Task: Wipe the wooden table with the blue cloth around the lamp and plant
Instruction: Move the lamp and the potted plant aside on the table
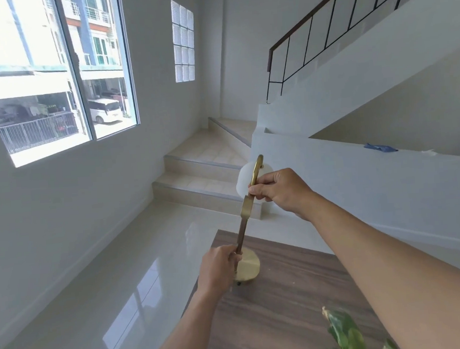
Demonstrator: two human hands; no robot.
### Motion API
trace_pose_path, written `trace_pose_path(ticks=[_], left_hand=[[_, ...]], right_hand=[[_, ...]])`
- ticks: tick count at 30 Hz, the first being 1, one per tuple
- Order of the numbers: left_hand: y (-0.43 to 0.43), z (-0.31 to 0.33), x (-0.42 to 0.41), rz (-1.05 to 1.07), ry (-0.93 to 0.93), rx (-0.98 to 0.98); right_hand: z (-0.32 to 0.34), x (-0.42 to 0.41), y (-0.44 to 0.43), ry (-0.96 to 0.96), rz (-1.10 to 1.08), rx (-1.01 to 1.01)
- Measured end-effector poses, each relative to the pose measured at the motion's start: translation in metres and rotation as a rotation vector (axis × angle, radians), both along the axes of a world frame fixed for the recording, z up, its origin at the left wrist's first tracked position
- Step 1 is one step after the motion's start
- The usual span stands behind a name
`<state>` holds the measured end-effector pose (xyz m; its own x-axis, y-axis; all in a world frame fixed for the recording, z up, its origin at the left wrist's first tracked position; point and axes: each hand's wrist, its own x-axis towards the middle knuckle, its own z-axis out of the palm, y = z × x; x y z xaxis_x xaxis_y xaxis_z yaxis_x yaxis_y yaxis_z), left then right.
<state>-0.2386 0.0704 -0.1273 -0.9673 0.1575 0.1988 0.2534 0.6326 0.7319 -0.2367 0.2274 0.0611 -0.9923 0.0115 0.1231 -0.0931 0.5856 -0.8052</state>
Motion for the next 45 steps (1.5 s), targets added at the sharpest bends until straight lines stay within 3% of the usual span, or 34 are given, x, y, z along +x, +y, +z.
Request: trace_pose_path(ticks=[12,26,31,38,45], left_hand=[[0.017,-0.031,-0.090,0.050,-0.001,0.020],[0.011,-0.034,-0.085,0.063,-0.082,0.036],[0.008,-0.032,-0.055,0.096,-0.172,-0.059],[0.031,0.013,0.006,-0.354,-0.141,-0.035],[0.040,-0.018,0.083,-0.468,-0.169,-0.088]], right_hand=[[-0.037,-0.099,0.002,0.007,-0.003,0.005],[-0.053,-0.087,-0.001,-0.034,-0.016,-0.121],[-0.062,-0.044,0.015,-0.109,-0.087,-0.045],[-0.052,0.053,0.075,-0.017,-0.422,-0.085],[-0.113,0.194,0.137,-0.009,-0.851,-0.078]])
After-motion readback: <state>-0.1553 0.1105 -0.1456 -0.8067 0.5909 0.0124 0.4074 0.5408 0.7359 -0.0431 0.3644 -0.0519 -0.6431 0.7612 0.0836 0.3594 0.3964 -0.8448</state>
